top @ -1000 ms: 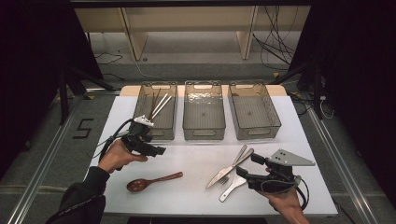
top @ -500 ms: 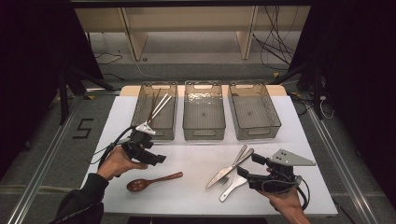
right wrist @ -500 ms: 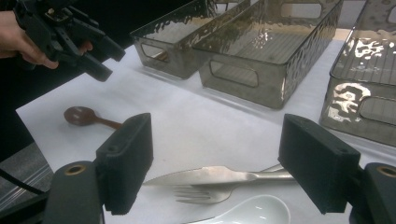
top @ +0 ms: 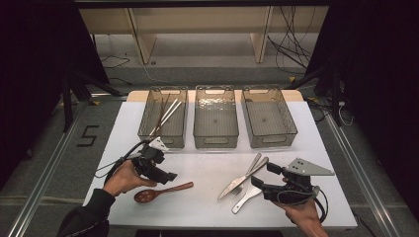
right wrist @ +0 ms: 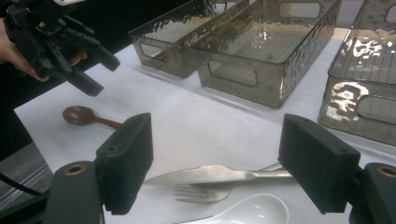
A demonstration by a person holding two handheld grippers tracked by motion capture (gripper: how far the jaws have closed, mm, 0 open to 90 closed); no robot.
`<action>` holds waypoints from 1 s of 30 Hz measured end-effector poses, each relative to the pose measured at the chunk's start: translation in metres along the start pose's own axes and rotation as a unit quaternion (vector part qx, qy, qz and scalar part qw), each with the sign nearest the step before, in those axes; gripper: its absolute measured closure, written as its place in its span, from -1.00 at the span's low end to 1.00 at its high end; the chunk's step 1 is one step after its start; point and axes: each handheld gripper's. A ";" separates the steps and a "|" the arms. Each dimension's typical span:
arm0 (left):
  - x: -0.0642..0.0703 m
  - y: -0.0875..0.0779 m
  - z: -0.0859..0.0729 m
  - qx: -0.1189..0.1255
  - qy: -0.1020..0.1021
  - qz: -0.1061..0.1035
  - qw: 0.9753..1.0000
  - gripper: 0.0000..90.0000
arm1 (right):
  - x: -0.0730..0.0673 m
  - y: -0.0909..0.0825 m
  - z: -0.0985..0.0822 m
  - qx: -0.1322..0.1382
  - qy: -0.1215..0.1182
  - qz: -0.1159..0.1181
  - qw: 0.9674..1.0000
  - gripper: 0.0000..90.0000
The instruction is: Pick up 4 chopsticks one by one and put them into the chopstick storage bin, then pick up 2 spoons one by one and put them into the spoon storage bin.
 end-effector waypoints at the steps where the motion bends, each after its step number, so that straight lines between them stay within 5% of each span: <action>1: 0.001 0.000 0.000 -0.002 0.002 -0.002 1.000 -0.54 | 0.000 0.000 0.000 0.000 0.000 0.000 1.000 -0.40; 16: 0.012 0.011 -0.005 -0.049 0.027 0.004 0.998 -0.53 | 0.000 0.000 0.000 0.000 0.000 0.000 1.000 -0.40; 30: 0.009 0.017 -0.010 -0.098 0.044 0.005 0.994 -0.33 | 0.000 0.000 0.000 -0.001 0.002 -0.002 1.000 -0.40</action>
Point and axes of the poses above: each handheld gripper's, and its own axes: y roughly forward along the jaws, z roughly out of its top, x roughly to its right, and after that the axes turned 11 degrees about -x, right-handed
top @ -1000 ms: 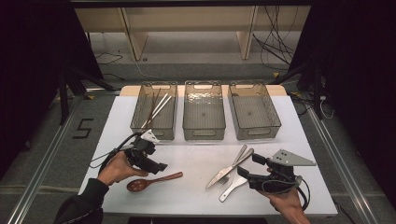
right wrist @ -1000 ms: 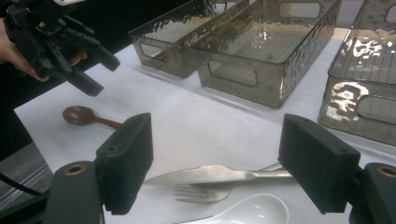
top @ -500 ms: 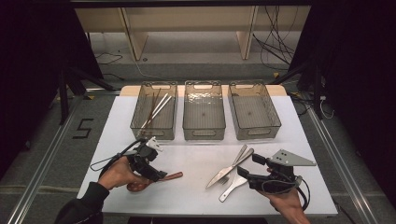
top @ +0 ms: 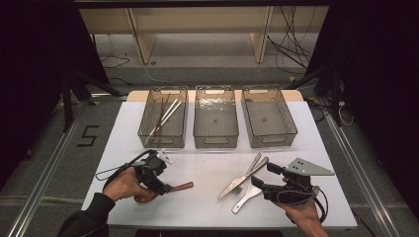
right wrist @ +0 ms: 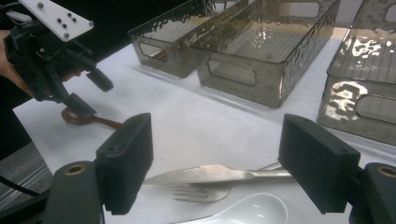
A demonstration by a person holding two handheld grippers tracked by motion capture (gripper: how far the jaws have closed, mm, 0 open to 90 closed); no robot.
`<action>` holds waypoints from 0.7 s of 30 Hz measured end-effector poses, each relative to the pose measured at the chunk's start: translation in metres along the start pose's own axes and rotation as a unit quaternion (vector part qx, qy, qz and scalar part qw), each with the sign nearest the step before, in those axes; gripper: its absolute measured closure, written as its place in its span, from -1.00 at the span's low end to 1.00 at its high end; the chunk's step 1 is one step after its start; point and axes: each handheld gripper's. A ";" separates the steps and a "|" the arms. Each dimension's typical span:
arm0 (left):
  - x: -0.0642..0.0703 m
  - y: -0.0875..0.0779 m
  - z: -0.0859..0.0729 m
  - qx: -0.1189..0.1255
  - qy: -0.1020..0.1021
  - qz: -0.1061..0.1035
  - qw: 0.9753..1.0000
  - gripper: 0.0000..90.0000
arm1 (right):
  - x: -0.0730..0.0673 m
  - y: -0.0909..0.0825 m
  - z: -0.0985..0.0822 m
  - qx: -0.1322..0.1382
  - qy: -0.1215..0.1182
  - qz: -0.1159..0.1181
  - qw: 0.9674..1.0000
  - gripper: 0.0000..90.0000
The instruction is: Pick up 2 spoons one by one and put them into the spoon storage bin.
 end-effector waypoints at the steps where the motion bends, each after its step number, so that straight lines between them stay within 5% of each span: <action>1: 0.000 0.001 0.000 -0.003 0.000 -0.001 1.000 -0.30 | 0.000 0.000 0.000 0.000 0.000 0.000 1.000 -0.40; 7: 0.003 0.009 0.000 -0.034 0.018 -0.003 0.999 -0.11 | -0.001 0.000 0.000 0.000 -0.003 -0.001 1.000 -0.40; 21: 0.007 0.021 -0.002 -0.052 0.028 -0.014 0.998 0.26 | -0.003 0.001 0.000 -0.002 -0.007 -0.004 1.000 -0.40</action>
Point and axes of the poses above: each handheld gripper's, and its own axes: y roughly forward along the jaws, z roughly out of its top, x roughly to its right, and after that the axes turned 11 degrees about -x, right-handed
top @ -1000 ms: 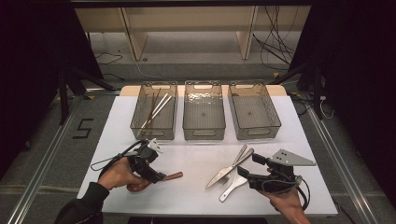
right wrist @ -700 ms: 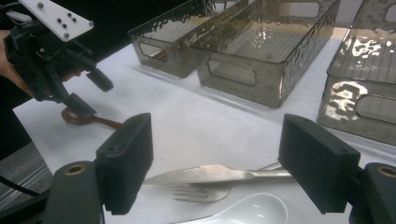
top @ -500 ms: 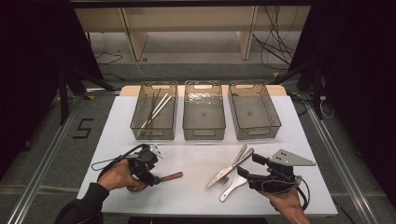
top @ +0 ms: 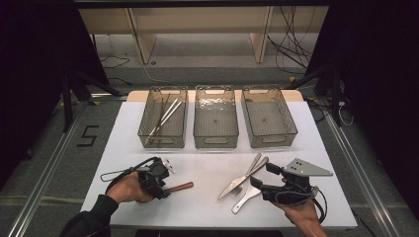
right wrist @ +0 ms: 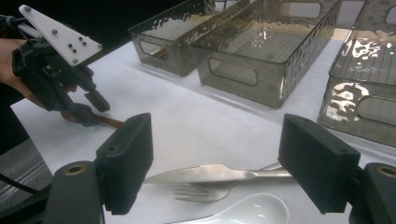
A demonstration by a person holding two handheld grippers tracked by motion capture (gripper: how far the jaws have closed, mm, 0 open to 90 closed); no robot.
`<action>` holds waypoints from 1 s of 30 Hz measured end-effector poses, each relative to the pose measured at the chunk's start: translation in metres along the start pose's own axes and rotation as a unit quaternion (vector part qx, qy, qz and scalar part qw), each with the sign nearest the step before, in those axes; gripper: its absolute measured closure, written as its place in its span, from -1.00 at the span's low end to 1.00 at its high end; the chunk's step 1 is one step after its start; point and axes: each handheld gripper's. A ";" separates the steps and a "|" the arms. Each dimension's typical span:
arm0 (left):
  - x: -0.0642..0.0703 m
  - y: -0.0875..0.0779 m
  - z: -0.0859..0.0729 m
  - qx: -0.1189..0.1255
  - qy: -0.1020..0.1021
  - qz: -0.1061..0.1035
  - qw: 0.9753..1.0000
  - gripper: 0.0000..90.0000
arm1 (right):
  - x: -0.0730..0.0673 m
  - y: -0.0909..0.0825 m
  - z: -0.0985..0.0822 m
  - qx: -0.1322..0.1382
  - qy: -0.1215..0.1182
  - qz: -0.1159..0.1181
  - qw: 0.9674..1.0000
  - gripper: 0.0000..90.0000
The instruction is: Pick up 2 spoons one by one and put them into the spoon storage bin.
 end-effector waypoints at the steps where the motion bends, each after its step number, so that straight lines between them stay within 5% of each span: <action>1: 0.000 0.001 0.000 -0.004 0.003 -0.001 1.000 0.28 | 0.000 0.000 0.000 0.000 0.000 0.000 1.000 -0.40; 18: 0.001 0.004 0.000 -0.017 0.011 0.012 1.000 0.58 | 0.000 0.000 0.000 0.001 0.000 0.000 1.000 -0.40; 30: 0.002 0.003 0.000 -0.021 0.037 0.020 0.999 0.79 | 0.000 -0.001 0.000 0.001 -0.001 -0.001 1.000 -0.40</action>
Point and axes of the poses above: each handheld gripper's, and its own axes: y roughly forward along the jaws, z roughly out of its top, x roughly to its right, and after that the axes turned 11 degrees about -x, right-handed
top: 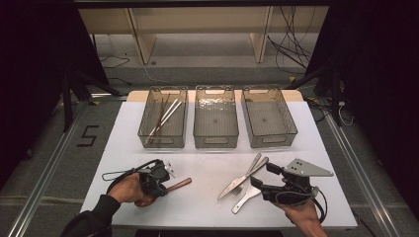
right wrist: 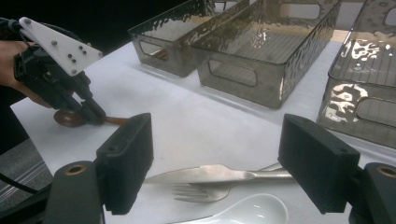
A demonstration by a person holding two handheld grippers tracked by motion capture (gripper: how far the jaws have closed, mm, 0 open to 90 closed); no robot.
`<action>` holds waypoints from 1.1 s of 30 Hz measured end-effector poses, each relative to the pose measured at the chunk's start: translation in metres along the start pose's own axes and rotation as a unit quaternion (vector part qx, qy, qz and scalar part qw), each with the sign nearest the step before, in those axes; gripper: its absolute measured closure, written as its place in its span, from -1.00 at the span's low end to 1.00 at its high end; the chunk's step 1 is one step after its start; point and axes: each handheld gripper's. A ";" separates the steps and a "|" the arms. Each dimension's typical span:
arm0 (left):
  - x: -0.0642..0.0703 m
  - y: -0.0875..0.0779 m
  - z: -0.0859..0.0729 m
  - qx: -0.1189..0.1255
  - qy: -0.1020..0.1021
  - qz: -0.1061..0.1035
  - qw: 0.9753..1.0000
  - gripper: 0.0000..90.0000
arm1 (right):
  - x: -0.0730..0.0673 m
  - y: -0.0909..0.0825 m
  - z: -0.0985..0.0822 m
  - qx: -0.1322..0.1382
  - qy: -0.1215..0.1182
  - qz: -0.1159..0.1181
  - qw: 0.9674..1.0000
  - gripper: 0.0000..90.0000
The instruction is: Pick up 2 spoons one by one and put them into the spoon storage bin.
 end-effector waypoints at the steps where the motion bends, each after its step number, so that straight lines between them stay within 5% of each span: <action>1: 0.000 -0.001 0.000 0.000 -0.001 0.004 1.000 0.79 | 0.000 0.000 0.000 0.000 0.000 0.000 1.000 -0.40; 11: -0.003 -0.014 0.000 0.041 -0.017 0.003 0.999 0.80 | 0.001 0.001 0.000 0.002 0.002 0.001 1.000 -0.40; 20: -0.006 -0.028 0.004 0.085 -0.038 -0.008 0.996 0.80 | 0.002 0.001 0.000 -0.001 0.006 0.001 1.000 -0.40; 33: -0.009 -0.036 0.008 0.106 -0.052 -0.015 0.993 0.80 | 0.003 0.001 0.000 -0.001 0.008 0.001 1.000 -0.40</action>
Point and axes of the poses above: each handheld gripper's, and its own axes: y roughly forward along the jaws, z roughly out of its top, x roughly to its right, and after that the axes turned 11 degrees about -x, right-handed
